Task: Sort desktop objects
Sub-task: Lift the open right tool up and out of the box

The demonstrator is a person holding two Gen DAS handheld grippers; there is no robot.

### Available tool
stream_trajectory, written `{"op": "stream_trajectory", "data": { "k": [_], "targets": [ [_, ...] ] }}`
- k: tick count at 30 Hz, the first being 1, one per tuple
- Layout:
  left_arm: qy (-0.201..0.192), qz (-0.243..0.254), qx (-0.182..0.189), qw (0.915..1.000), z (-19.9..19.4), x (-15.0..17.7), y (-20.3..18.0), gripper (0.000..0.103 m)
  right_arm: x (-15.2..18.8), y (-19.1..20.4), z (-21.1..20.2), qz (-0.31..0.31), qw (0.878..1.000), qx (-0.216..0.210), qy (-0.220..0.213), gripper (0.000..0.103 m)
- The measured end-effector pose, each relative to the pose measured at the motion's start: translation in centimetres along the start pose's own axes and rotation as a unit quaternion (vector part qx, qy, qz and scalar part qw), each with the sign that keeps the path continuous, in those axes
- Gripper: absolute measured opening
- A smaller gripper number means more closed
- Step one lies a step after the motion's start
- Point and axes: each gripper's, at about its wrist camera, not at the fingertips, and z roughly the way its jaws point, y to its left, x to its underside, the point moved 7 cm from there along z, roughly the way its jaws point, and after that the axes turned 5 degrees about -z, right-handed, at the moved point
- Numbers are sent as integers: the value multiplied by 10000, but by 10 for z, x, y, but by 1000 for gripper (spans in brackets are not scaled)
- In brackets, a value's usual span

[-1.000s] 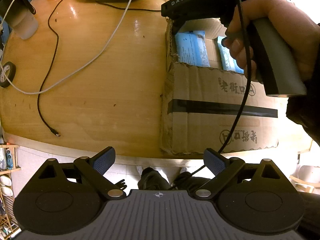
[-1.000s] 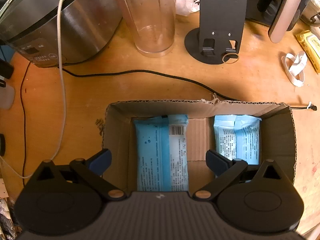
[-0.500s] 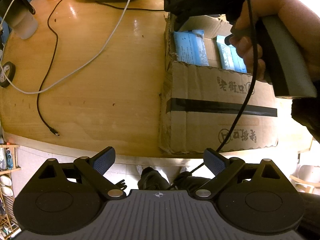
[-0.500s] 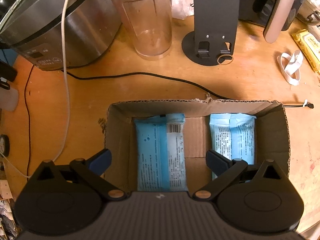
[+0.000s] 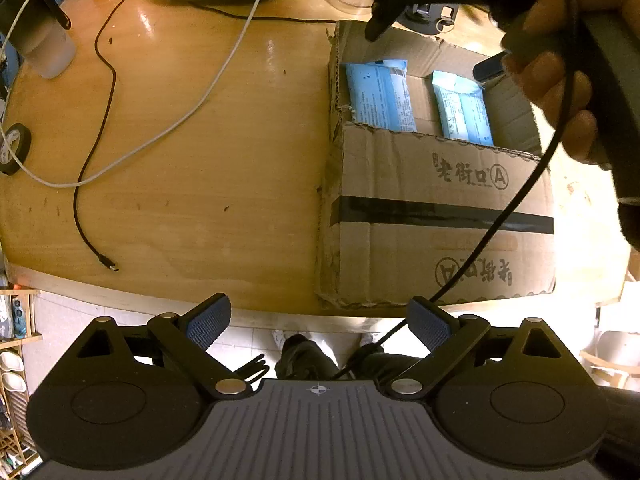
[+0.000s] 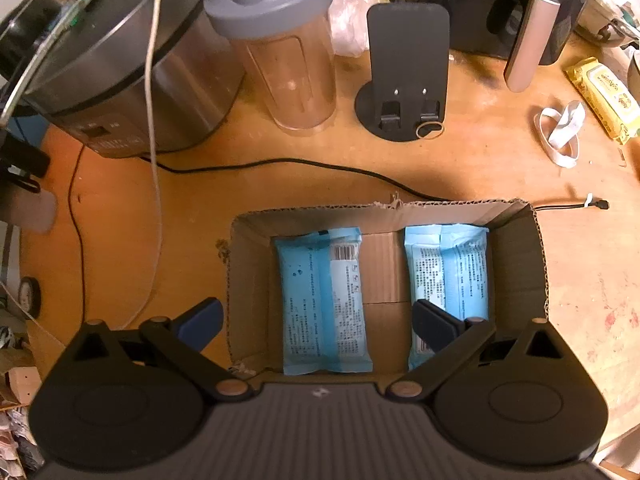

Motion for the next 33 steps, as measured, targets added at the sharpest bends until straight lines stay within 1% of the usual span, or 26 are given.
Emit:
{"op": "stream_trajectory", "data": {
  "k": [15,33],
  "targets": [
    [-1,13,-12,10000,0,0,-2,97,4,-17,0,3,10000,36,63,103],
    [15,77,-42,10000,0,-1,-6,97,3,-52,-2,77,9998,179,58,103]
  ]
}}
